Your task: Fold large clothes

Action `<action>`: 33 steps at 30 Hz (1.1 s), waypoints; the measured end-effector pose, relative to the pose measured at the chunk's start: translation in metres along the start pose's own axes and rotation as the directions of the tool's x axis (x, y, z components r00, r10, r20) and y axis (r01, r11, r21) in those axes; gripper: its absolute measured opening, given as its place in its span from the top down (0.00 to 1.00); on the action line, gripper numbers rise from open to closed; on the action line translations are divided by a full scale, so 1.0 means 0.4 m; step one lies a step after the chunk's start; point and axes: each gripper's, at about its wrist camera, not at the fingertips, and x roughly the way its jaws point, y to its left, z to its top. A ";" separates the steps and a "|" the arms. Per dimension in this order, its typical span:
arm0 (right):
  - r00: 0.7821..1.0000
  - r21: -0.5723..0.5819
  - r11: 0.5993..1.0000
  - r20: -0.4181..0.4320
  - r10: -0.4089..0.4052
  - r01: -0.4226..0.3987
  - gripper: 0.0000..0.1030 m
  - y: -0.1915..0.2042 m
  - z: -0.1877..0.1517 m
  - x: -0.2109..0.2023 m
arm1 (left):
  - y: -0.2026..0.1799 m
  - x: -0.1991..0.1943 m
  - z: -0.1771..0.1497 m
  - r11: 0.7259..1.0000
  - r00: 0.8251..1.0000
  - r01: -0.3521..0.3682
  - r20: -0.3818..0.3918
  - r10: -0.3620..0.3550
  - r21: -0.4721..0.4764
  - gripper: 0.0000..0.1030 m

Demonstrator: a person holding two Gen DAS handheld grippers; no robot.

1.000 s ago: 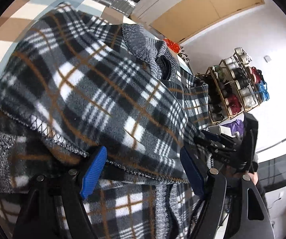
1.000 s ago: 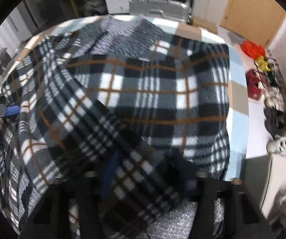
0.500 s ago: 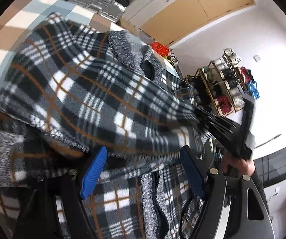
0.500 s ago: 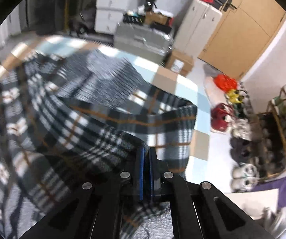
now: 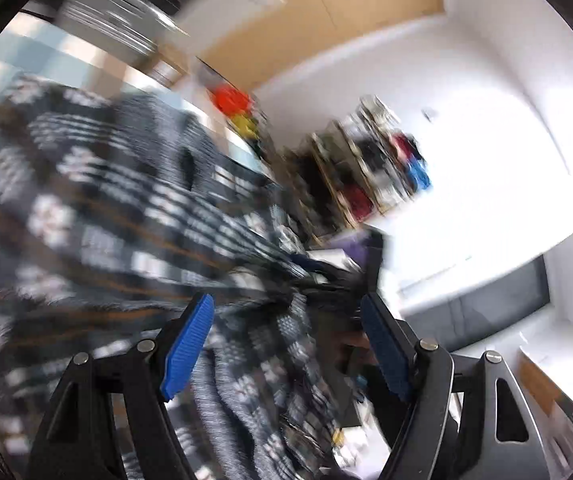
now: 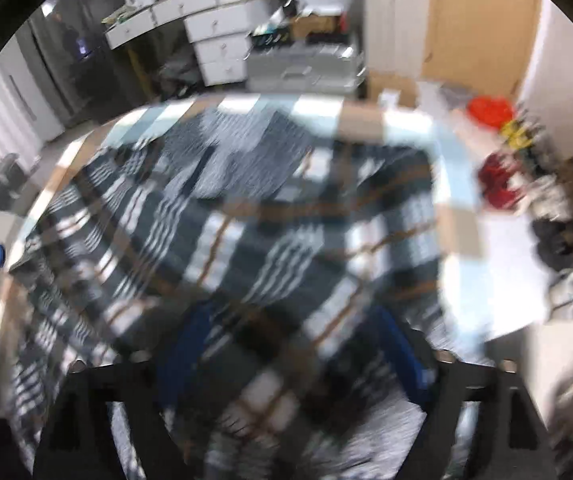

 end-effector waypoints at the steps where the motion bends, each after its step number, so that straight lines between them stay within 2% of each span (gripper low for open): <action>1: 0.997 -0.014 0.999 -0.064 -0.039 0.038 0.17 0.007 -0.017 0.037 | -0.002 0.002 0.007 0.998 0.997 -0.061 0.052 0.061 -0.003 0.30; 3: 0.991 -0.051 0.995 -0.104 -0.086 0.081 0.17 0.024 -0.049 0.062 | 0.003 0.026 0.011 0.983 0.979 -0.182 0.100 0.178 0.027 0.30; 4: 0.990 -0.106 0.988 -0.073 -0.121 0.113 0.17 0.041 -0.067 0.048 | 0.016 0.042 0.009 0.974 0.971 -0.225 0.087 0.221 0.033 0.30; 5: 0.988 -0.135 0.983 -0.071 -0.138 0.128 0.17 0.051 -0.077 0.040 | 0.038 0.060 0.007 0.965 0.966 -0.258 0.043 0.256 0.040 0.30; 9: 0.983 -0.161 0.974 -0.063 -0.171 0.159 0.17 0.058 -0.082 -0.001 | 0.161 0.113 -0.004 0.928 0.929 -0.370 -0.028 0.369 -0.040 0.30; 10: 0.981 -0.164 0.969 -0.033 -0.190 0.182 0.17 0.062 -0.073 -0.019 | 0.183 0.120 -0.008 0.928 0.929 -0.369 -0.042 0.367 -0.055 0.31; 11: 0.981 -0.157 0.969 -0.003 -0.194 0.191 0.15 0.065 -0.065 -0.033 | 0.193 0.116 -0.013 0.937 0.939 -0.344 -0.016 0.344 -0.056 0.31; 13: 0.985 -0.108 0.979 0.032 -0.170 0.172 0.15 0.063 -0.050 -0.046 | 0.186 0.111 -0.013 0.939 0.940 -0.340 -0.018 0.340 -0.048 0.31; 15: 0.985 -0.089 0.982 -0.036 -0.169 0.165 0.15 0.061 -0.046 -0.001 | 0.184 0.113 -0.014 0.937 0.938 -0.348 -0.023 0.347 -0.043 0.31; 17: 0.973 -0.083 0.979 -0.119 -0.196 0.187 0.15 0.068 -0.071 0.064 | 0.177 0.111 -0.026 0.930 0.930 -0.367 -0.038 0.366 -0.020 0.31; 19: 0.984 -0.016 0.987 -0.072 -0.162 0.161 0.14 0.058 -0.076 0.040 | 0.155 0.103 -0.031 0.911 0.910 -0.412 -0.042 0.412 0.014 0.31; 20: 0.987 0.010 0.990 -0.076 -0.142 0.143 0.15 0.054 -0.078 0.030 | 0.131 0.094 -0.038 0.895 0.894 -0.446 -0.034 0.447 0.035 0.31; 22: 0.995 0.082 0.992 -0.039 -0.090 0.093 0.15 0.053 -0.091 -0.017 | 0.077 0.071 -0.046 0.872 0.877 -0.479 0.005 0.481 0.101 0.31; 23: 1.000 0.118 0.993 0.009 -0.028 0.027 0.15 0.057 -0.103 -0.055 | 0.044 0.061 -0.056 0.855 0.865 -0.501 0.038 0.501 0.138 0.30; 24: 0.998 0.147 0.989 0.057 0.017 -0.025 0.14 0.068 -0.119 -0.101 | -0.006 0.042 -0.075 0.823 0.844 -0.536 0.097 0.527 0.189 0.30; 27: 0.979 0.161 0.982 0.194 0.069 -0.101 0.14 0.110 -0.157 -0.212 | -0.122 0.007 -0.132 0.735 0.785 -0.619 0.230 0.575 0.276 0.30; 30: 0.933 0.158 0.975 0.347 0.096 -0.159 0.03 0.164 -0.225 -0.335 | -0.229 -0.026 -0.213 0.660 0.735 -0.676 0.359 0.575 0.327 0.30; 31: 0.908 0.162 0.970 0.405 0.103 -0.182 0.00 0.190 -0.257 -0.377 | -0.260 -0.034 -0.242 0.626 0.711 -0.702 0.397 0.581 0.341 0.30; 32: 0.893 0.167 0.966 0.437 0.106 -0.196 0.00 0.195 -0.272 -0.397 | -0.290 -0.041 -0.273 0.587 0.685 -0.727 0.434 0.585 0.357 0.30; 33: 0.878 0.171 0.964 0.468 0.104 -0.205 0.00 0.210 -0.298 -0.424 | -0.309 -0.049 -0.295 0.556 0.664 -0.746 0.468 0.583 0.367 0.24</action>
